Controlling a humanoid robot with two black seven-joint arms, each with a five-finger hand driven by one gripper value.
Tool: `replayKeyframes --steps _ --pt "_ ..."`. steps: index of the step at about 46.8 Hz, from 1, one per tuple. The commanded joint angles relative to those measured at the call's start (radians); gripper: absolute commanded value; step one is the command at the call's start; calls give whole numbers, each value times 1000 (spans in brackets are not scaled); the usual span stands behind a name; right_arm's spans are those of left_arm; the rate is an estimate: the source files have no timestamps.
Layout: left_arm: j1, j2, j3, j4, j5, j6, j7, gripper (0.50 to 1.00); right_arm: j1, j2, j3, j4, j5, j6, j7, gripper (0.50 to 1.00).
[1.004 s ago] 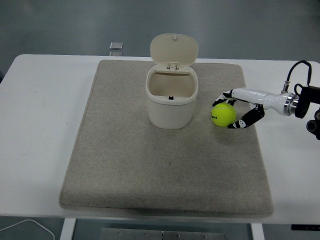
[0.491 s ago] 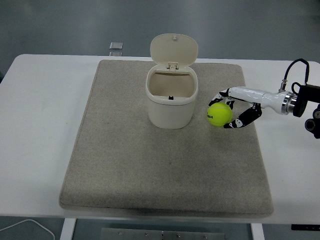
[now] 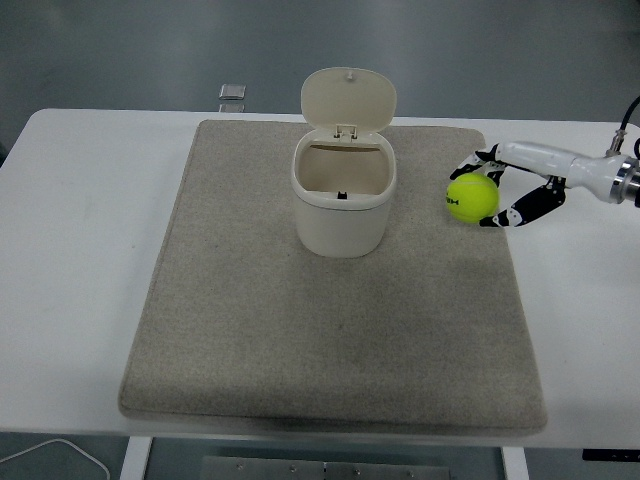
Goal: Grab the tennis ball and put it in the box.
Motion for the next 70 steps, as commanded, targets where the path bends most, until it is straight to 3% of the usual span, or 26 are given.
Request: replayKeyframes --steps 1,13,31,48,63,70 --pt "0 0 -1 0 0 0 0 992 22 -30 -1 21 11 6 9 500" --pt "1 0 1 0 0 0 0 992 97 -42 1 104 56 37 15 500" --pt "1 0 -1 0 0 0 0 992 184 68 -1 120 105 40 1 500" --pt "0 0 1 0 0 0 0 992 181 140 -4 107 106 38 -8 500" --pt "0 0 1 0 0 0 0 992 175 188 -4 80 109 29 -89 500" --pt "0 0 -1 0 0 0 0 992 174 188 -6 78 132 32 -91 500"
